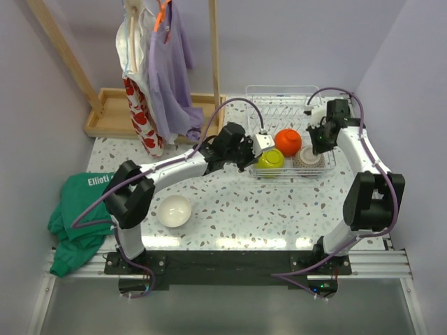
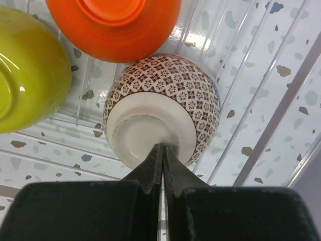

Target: Load the bowls into the dish rack

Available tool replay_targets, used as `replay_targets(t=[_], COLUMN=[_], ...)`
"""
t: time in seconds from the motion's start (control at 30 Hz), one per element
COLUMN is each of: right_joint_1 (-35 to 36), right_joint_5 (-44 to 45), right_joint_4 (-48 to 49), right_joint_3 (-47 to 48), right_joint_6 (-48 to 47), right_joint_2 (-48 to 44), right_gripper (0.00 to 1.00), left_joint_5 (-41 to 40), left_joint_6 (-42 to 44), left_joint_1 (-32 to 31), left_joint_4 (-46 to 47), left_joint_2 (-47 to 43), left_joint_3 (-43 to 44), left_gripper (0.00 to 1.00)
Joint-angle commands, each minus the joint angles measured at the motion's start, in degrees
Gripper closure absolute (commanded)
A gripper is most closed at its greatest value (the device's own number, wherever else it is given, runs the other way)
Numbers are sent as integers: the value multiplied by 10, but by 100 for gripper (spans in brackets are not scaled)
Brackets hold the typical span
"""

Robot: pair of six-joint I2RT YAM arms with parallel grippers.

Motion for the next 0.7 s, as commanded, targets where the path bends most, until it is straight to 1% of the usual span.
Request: replay_targets(t=[0.0, 0.07, 0.1, 0.17, 0.2, 0.23, 0.27, 0.3, 0.33, 0.37, 0.43, 0.47, 0.53, 0.57, 0.67], right_joint_1=[-4, -4, -2, 3, 4, 6, 14, 20, 28, 55, 83, 110, 129, 142, 155], right_joint_5=[21, -4, -18, -57, -84, -110, -162, -185, -205, -237, -257, -267, -281, -286, -278], right_joint_4=[-2, -7, -10, -10, -10, -9, 0, 6, 11, 22, 30, 38, 52, 61, 81], right_joint_3=[37, 44, 44, 36, 30, 24, 2, -10, -24, -47, -64, -74, -82, -84, -84], right_joint_6=[-1, 3, 3, -1, -6, -13, -23, -26, -33, -36, -39, -34, -12, -7, 10], right_joint_2=[-30, -58, -69, -107, -121, -135, -166, -181, -196, -216, -230, -236, -237, -235, -231], right_gripper=[100, 100, 100, 92, 87, 82, 70, 65, 57, 49, 46, 45, 45, 45, 45], left_joint_5=[-3, 0, 6, 8, 9, 6, -1, -14, -20, -28, -47, -51, -60, -60, -16], left_joint_6=[34, 43, 54, 66, 83, 92, 99, 117, 130, 148, 169, 185, 195, 197, 205], left_joint_1=[0, 1, 1, 1, 1, 1, 1, 2, 4, 10, 21, 34, 46, 61, 108], left_joint_4=[-7, -34, -44, -85, -100, -117, -151, -172, -214, -233, -274, -322, -369, -412, -459], left_joint_2=[-79, -111, -124, -169, -186, -222, -240, -259, -294, -311, -354, -365, -391, -399, -428], left_joint_3=[-3, -3, -2, -3, -7, -12, -24, -32, -40, -59, -76, -90, -103, -110, -125], left_gripper=[100, 100, 97, 91, 80, 75, 70, 61, 57, 49, 46, 45, 44, 43, 42])
